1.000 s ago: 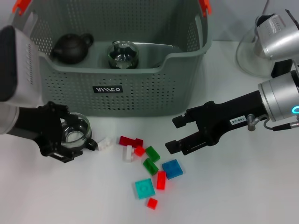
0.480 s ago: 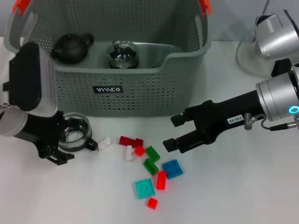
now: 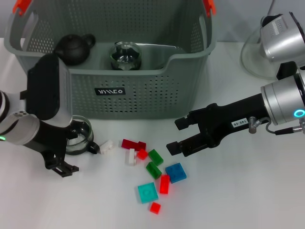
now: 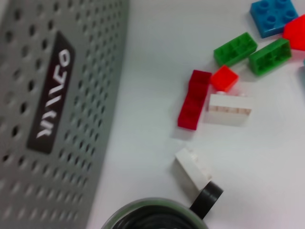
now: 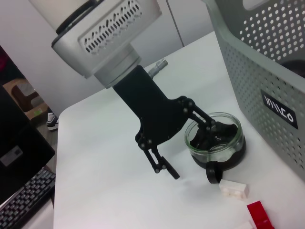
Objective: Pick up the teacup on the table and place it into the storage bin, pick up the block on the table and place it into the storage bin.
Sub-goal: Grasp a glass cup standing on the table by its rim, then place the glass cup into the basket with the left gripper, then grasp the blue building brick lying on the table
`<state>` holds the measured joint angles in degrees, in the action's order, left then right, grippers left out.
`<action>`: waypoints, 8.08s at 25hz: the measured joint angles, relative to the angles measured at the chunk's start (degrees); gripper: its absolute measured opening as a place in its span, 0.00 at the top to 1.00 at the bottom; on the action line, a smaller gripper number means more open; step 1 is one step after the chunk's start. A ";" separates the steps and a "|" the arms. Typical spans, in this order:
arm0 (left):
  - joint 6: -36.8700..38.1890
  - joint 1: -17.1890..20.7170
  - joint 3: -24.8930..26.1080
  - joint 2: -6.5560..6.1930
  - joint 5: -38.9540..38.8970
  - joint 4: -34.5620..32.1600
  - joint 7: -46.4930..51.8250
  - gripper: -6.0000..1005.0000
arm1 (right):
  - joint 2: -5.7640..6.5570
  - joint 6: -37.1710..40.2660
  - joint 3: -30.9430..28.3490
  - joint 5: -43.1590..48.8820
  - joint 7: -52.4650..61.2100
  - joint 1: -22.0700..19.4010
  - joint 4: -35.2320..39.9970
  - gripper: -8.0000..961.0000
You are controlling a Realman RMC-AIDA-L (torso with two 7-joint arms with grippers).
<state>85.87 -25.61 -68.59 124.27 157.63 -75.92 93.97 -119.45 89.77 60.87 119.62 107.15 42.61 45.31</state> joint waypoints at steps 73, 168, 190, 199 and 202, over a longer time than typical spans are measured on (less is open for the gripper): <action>11.28 -19.87 22.11 -5.85 -28.50 1.91 13.50 0.94 | 0.71 1.61 0.26 0.10 -0.95 -2.12 -0.03 0.04; -1.54 -15.05 17.59 -1.92 -24.14 -8.06 31.68 0.13 | 2.36 3.18 -0.04 -0.18 -0.85 -1.89 0.05 0.05; 24.12 1.88 23.29 0.47 -54.10 11.06 -15.55 0.13 | 2.79 5.10 0.82 7.27 -4.19 2.26 1.66 0.05; 16.98 1.66 23.59 0.48 -45.94 15.93 -18.17 0.13 | 0.75 5.35 4.54 12.60 -3.61 6.65 2.33 0.05; 14.26 1.64 23.61 0.36 -43.71 17.15 -18.16 0.13 | 0.22 5.33 5.10 14.91 -2.98 7.86 2.33 0.05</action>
<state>100.13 -23.96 -44.98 124.63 113.92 -58.78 75.81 -119.23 95.11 65.96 134.53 104.18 50.46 47.64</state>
